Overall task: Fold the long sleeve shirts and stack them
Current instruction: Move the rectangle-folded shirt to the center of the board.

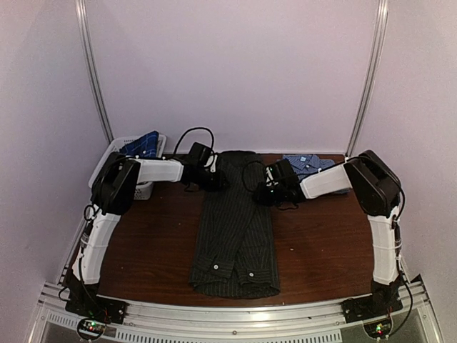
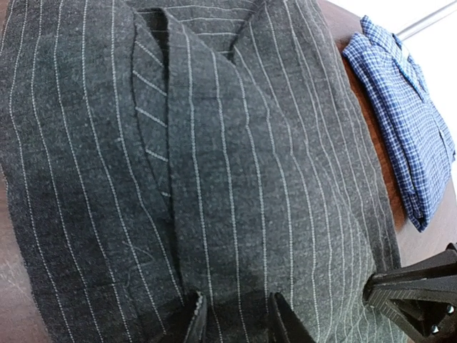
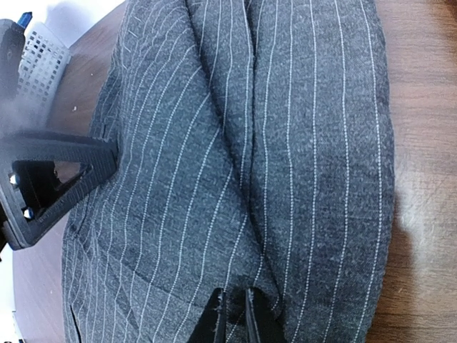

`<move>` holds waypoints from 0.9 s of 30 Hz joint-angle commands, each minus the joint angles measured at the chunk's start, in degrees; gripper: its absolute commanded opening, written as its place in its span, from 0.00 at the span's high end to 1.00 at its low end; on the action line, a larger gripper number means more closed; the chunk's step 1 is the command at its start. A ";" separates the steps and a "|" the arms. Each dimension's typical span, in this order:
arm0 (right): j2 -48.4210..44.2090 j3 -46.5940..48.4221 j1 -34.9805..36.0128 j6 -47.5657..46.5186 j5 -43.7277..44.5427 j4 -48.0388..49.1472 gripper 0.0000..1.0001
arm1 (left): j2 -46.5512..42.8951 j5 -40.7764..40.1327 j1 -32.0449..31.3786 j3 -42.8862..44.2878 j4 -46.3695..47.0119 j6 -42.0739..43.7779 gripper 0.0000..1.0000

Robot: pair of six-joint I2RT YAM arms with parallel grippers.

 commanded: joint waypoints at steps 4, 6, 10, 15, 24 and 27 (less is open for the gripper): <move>-3.04 0.23 -0.02 -2.03 0.77 -4.90 0.86 | 1.05 -1.65 2.03 4.17 -5.90 3.94 0.69; -4.73 0.21 0.05 -3.33 1.29 -6.25 0.83 | 0.41 -2.70 2.04 6.78 -9.00 6.47 0.69; -8.09 0.53 0.31 -5.43 3.03 -10.85 0.80 | -1.84 -5.34 2.42 10.98 -14.94 9.93 0.67; -15.57 -4.95 2.65 -5.71 5.72 -12.20 0.76 | -12.83 -4.14 2.35 1.38 -14.36 9.60 0.66; -30.34 -20.98 12.28 -0.97 12.81 -10.06 0.67 | -36.61 -1.77 0.31 -32.42 -6.38 6.36 0.65; -34.67 -25.62 15.89 1.14 15.02 -9.01 0.65 | -42.99 -1.68 -1.15 -41.26 -5.03 5.04 0.65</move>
